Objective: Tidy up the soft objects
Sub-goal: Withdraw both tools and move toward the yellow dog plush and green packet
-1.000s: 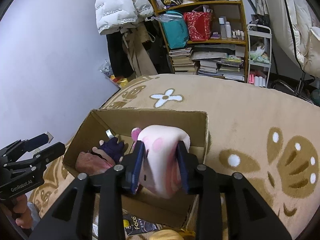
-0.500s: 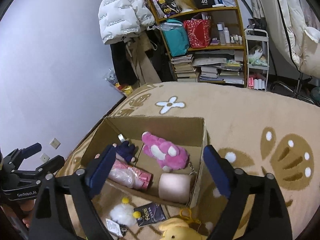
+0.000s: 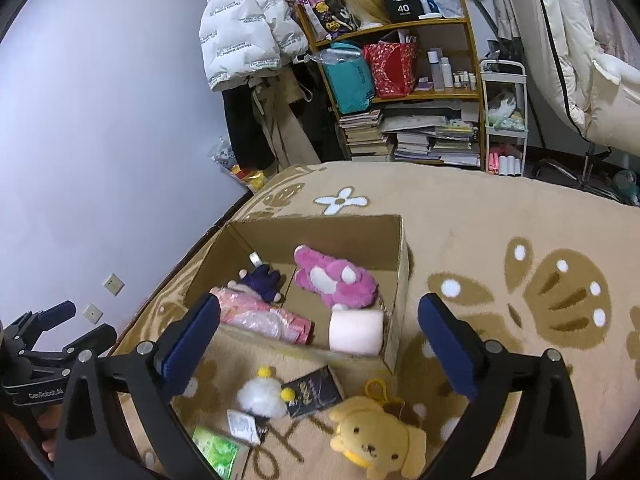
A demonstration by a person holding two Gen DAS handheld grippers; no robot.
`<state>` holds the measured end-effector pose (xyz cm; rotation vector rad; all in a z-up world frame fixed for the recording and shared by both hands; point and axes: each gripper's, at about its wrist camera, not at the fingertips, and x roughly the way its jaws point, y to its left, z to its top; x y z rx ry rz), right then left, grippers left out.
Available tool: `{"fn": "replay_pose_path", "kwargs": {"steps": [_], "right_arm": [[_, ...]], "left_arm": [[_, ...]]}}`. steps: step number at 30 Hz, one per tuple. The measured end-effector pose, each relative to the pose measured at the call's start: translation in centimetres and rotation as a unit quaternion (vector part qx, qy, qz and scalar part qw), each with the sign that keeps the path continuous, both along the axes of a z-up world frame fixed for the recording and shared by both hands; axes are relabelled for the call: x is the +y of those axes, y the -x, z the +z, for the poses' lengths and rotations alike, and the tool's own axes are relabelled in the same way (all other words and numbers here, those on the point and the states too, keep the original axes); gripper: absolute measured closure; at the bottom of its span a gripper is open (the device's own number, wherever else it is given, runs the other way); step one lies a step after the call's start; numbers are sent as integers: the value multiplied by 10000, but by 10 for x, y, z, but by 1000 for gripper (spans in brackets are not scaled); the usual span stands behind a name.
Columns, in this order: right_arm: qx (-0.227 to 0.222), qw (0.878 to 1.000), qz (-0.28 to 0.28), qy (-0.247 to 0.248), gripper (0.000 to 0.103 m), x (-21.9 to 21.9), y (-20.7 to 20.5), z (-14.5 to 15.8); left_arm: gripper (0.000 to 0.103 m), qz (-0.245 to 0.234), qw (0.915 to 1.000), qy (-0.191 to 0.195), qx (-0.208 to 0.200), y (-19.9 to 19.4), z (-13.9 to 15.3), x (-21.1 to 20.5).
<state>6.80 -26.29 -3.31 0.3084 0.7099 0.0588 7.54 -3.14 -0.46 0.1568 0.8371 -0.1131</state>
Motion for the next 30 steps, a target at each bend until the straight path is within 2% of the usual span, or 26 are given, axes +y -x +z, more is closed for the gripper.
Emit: {"fn": "replay_pose_path", "kwargs": {"steps": [3,14,19,30], "right_arm": [[23,10000,-38,16,0,1,10,2],[279,9995,-60,115,0,13,39,-7],[352,9993,-26,149,0,20,47,-10],[795,9966,60,196,0,26,48,-34]], "left_arm": [[0,-47,9998,133,127,12,-4,3],[0,144,9989,13,449,49,-20,16],[0,177,9982,8,570,53,-27,20],[0,23,9958,-260,882,49,-53,6]]}}
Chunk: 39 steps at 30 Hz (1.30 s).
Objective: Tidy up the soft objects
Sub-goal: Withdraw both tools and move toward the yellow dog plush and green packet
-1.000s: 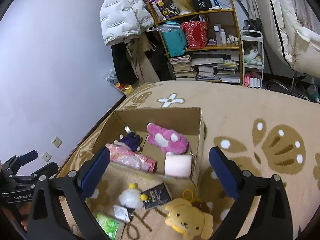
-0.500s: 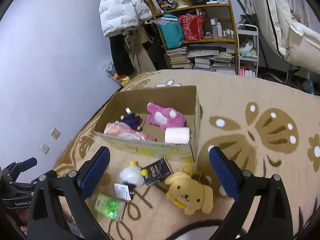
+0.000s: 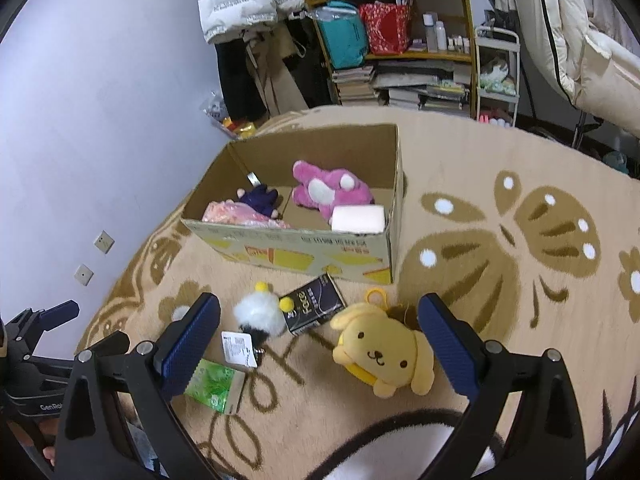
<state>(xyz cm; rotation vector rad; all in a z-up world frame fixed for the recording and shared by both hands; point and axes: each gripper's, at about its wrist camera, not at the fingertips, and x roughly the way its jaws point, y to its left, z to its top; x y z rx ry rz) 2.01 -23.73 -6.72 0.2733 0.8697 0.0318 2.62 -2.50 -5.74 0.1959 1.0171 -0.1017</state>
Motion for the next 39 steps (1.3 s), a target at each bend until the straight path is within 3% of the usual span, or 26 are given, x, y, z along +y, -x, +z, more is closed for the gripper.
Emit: {"fn": "replay_pose_path", "kwargs": {"steps": [13,24,39], "right_arm": [[852,9963,-12,-104,0,2,-25,-44],[1622,9859,-277,-319,0,-13,-38,-80],[1941,9799,-424,-168,0,-21,-52,-102]], "left_arm": [[0,0,9977,63,671,-16,-38,-13],[0,-50,9928,126,1187,-34,-68,-22],[0,-207,9852,167,1694,-45,-94,-35]]}}
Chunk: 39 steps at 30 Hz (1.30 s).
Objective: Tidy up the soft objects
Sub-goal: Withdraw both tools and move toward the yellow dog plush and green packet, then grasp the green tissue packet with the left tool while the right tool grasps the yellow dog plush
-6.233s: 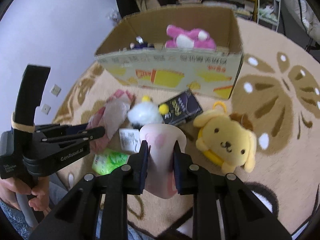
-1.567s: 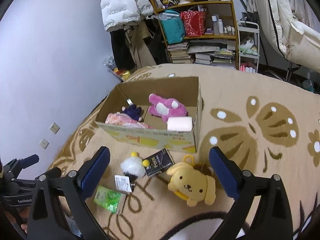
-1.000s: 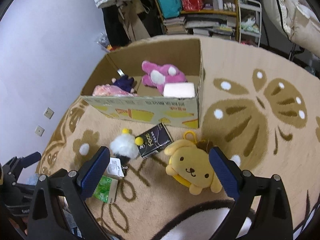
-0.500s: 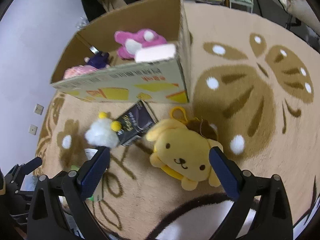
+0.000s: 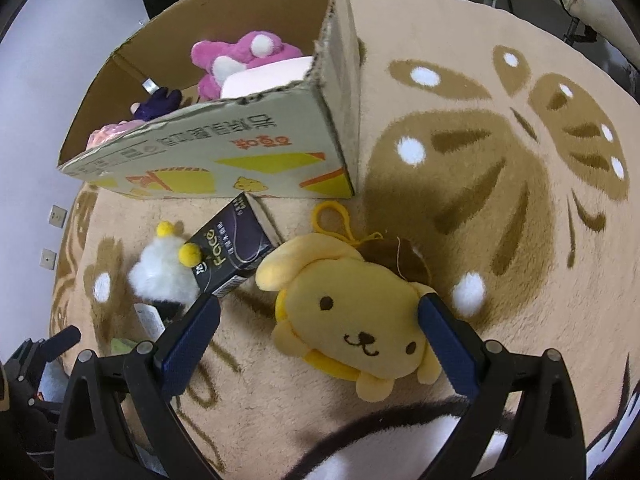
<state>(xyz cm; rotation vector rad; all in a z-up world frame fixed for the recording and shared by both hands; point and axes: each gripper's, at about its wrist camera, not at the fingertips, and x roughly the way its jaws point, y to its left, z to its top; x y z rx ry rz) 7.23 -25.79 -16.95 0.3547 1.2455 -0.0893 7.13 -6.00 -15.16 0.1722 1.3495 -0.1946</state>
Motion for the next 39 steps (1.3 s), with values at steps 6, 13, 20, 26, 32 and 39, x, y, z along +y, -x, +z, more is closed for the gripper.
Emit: {"fn": "replay_pose_path", "kwargs": {"steps": [6,13,20,26,32,39], "right_arm": [[60,9998,39,196,0,1,-3,-2],[62,9998,-32,186,0,1,-6,-4],[84,9998,-108,176,0,-2,-8,-7],[172,9993,-219,230,0,-11,-8,-11],[227,9984,-374,369,10,-18,-7,-12],[267,9964,-647,487,40,-32,-3,-10]], "left_arm": [[0,-94,9996,-65,258,-3,-12,-3],[0,-162,9988,-171,434,-7,-24,-5],[1,-264,9967,-425,635,-14,-40,-6],[11,-230,9960,-445,734,-22,-48,-4],[29,-274,9959,-522,692,-22,-53,-1],[29,-355,9960,-543,611,-10,-53,-10]]}}
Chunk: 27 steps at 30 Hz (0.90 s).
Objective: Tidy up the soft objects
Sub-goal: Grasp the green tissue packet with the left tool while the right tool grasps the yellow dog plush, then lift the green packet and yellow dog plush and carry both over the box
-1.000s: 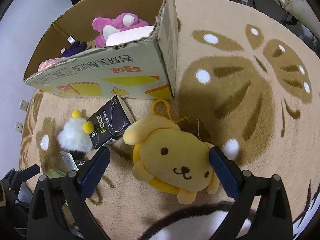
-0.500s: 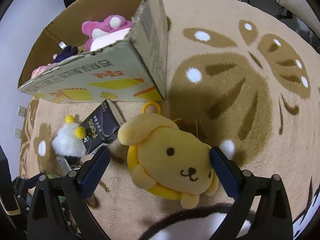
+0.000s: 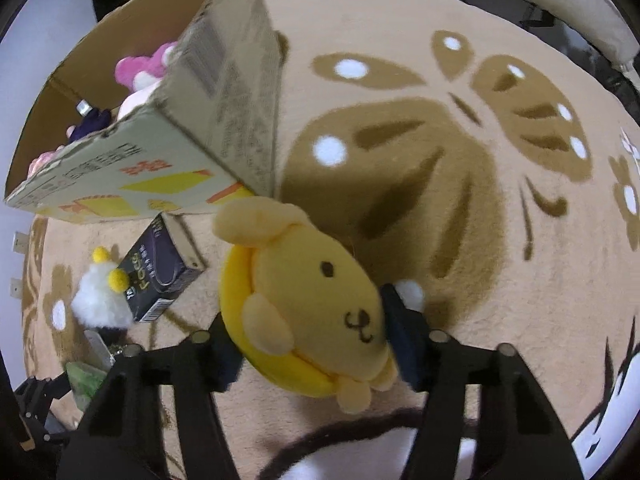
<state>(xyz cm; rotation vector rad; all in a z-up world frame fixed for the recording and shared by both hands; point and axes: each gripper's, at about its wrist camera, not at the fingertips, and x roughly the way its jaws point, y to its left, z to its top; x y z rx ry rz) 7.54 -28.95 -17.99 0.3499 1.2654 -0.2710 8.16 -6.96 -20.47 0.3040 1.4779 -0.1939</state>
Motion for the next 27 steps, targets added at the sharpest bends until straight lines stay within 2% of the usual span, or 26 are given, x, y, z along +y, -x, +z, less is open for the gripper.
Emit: {"fn": "replay_pose_path", "kwargs": {"steps": [7,12,16,20,27], "right_arm": [[-168,9998,1,59,47,-7,9,11],[-689,9976,47,69,48,-5,23,36],[-1365,9905,127,107,48,1,39,66],[-2047,9780,327,252,48,12,46,100],[-2706,9601,571,422,48,35,46,121]], "left_arm": [[29,40,9995,-89,-313,11,14,-5],[29,177,9962,77,-854,14,45,0],[29,145,9888,113,-1482,19,73,-1],[29,204,9798,194,-1981,22,97,0],[29,312,9630,490,-2632,9,143,0]]}}
